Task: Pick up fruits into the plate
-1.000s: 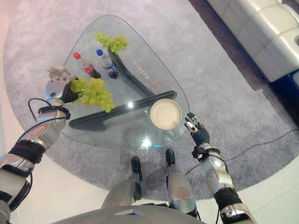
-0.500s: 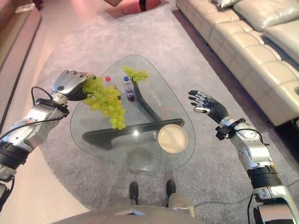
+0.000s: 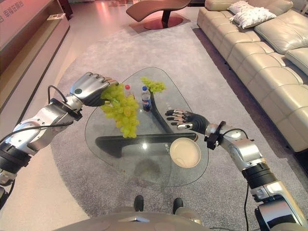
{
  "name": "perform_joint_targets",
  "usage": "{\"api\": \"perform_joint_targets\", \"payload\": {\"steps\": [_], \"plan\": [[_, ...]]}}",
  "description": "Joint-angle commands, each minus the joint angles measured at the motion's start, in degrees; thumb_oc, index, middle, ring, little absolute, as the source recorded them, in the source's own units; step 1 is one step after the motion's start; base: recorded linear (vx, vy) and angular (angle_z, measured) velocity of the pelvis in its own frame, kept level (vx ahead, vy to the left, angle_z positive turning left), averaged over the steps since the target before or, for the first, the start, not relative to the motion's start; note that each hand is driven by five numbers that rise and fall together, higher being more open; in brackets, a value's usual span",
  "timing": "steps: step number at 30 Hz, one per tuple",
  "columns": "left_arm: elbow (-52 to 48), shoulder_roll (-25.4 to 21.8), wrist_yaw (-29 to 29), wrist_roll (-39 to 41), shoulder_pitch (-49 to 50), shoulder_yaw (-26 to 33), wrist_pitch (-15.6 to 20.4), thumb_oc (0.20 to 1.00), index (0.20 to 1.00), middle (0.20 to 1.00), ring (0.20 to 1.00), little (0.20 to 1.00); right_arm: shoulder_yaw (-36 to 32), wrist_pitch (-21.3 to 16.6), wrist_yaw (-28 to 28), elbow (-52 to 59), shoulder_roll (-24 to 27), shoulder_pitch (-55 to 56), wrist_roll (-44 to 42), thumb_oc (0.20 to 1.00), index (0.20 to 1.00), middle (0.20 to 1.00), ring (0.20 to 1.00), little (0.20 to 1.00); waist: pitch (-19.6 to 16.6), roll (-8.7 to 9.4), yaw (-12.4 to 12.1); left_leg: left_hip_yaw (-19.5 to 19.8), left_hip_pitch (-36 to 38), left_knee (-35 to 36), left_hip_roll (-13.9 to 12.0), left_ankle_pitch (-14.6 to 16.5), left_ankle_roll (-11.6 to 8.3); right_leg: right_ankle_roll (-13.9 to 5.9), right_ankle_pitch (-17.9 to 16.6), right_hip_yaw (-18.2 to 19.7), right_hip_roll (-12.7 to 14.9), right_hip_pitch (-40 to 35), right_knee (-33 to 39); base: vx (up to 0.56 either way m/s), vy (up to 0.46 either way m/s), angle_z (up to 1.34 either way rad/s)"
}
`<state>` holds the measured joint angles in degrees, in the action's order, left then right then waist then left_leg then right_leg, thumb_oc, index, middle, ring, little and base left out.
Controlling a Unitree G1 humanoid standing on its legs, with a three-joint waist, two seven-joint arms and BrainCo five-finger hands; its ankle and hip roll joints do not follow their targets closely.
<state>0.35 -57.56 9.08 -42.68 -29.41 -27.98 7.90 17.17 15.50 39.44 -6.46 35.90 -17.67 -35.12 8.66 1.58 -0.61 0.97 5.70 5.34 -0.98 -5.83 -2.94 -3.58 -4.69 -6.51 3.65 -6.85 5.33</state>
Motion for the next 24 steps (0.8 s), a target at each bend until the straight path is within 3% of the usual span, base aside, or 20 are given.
{"api": "perform_joint_targets", "payload": {"steps": [1,7,24], "plan": [[0.2,2.7,0.83,3.1,-9.2,-0.77,0.01,0.2,0.2,0.2,0.2,0.2,2.23,-0.14,2.23,1.59,-1.28,-2.51,-4.02,1.0,1.0,1.0,1.0,1.0,-5.39,0.29,-1.38,-0.57,3.96,-1.4,1.72,10.9,1.13,-2.77,5.87,-2.07,1.47,-2.77,-0.74,0.02,0.011,0.17],[-2.02,5.46,-1.02,5.25,-10.68,-1.79,1.51,0.2,0.2,0.2,0.2,0.2,4.13,-0.3,0.41,0.66,-4.77,-1.89,-4.82,1.0,1.0,1.0,1.0,1.0,-5.61,-0.1,-2.06,-0.22,4.56,-1.19,1.56,11.47,0.87,-3.04,6.62,-3.49,1.77,-3.55,-0.68,0.03,0.003,0.07],[-7.14,10.17,-9.58,13.83,-13.16,-2.93,4.15,0.2,0.2,0.2,0.2,0.2,6.59,-5.94,-2.37,-3.99,-11.87,-0.47,-7.0,1.0,1.0,1.0,1.0,1.0,-5.56,-1.01,-2.9,-0.05,4.78,-1.27,1.48,11.48,0.65,-3.2,6.81,-5.4,2.44,-4.0,-0.61,0.01,0.007,0.06]]}}
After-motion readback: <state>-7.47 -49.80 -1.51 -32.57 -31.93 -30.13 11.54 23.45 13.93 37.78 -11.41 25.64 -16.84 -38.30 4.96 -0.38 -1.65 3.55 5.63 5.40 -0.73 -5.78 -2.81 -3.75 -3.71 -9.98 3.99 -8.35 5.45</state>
